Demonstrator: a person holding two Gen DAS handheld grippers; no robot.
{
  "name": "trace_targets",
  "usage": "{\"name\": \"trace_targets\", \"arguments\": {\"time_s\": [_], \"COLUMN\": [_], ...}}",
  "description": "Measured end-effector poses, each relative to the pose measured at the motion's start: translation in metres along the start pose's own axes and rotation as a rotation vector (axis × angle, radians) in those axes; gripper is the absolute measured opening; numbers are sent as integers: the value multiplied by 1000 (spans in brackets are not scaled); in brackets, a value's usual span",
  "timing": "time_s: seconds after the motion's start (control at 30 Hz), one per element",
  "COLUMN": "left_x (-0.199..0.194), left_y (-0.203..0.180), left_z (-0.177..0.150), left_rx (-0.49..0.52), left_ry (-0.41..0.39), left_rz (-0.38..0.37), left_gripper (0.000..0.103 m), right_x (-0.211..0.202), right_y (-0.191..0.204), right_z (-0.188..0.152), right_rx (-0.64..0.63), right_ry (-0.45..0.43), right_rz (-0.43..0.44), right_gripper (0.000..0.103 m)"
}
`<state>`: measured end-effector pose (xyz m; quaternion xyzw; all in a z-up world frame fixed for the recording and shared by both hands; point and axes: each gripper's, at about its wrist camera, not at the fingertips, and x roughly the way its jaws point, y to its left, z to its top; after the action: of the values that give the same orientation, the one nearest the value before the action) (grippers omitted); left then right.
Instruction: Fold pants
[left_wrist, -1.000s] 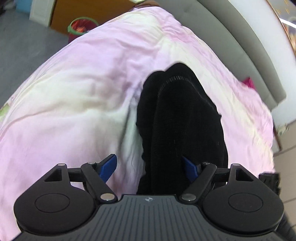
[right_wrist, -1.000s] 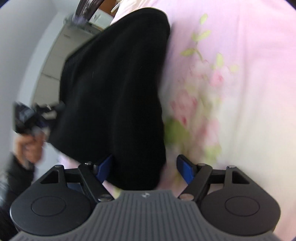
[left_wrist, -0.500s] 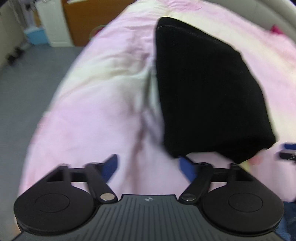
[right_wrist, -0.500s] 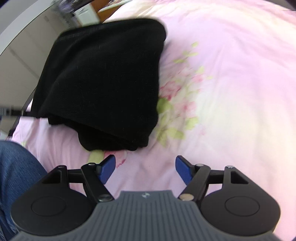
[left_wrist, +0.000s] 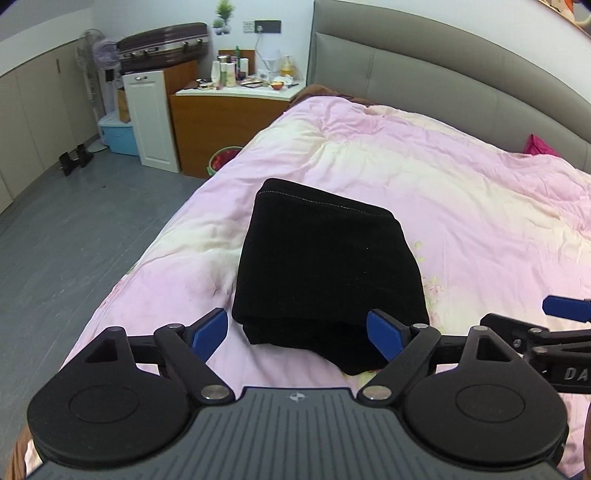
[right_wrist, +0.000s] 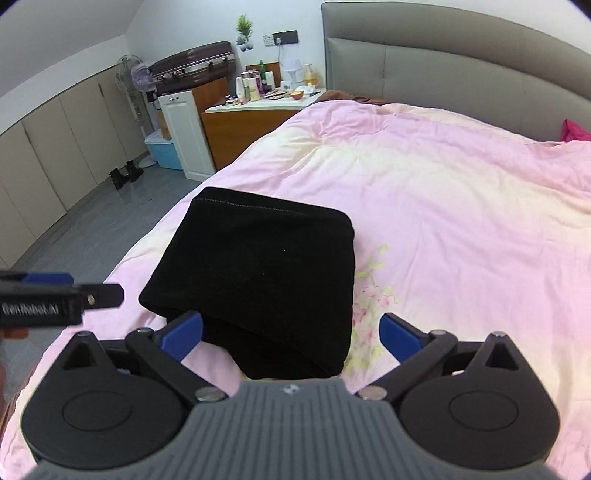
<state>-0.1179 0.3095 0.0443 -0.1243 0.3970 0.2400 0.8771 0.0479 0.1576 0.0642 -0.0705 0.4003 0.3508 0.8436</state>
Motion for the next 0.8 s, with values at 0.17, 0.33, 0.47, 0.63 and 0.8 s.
{"name": "trace_targets", "arguments": {"time_s": [0.17,0.33,0.47,0.63,0.8], "left_x": [-12,-19,-22,-27,-28], "left_y": [-15,-27,-35,-43,-48], "left_z": [-8,-15,-20,-23,-23], "left_rx": [20,57,65,84,97], "left_ry": [45,43,43,35,27], "left_rz": [34,67,55,51,50], "left_gripper": [100,100,100,100,100], "right_x": [-36,-36,-40,-49,-52], "right_y": [17,10,7,3,-4], "right_z": [-5,-42,-50,-52,-55], "right_rx": [28,126,129,130,142], "right_ry": [28,38,27,17,17], "right_rz": [-67,-9,-42,-67,-74], "right_gripper": [98,98,98,98,98]}}
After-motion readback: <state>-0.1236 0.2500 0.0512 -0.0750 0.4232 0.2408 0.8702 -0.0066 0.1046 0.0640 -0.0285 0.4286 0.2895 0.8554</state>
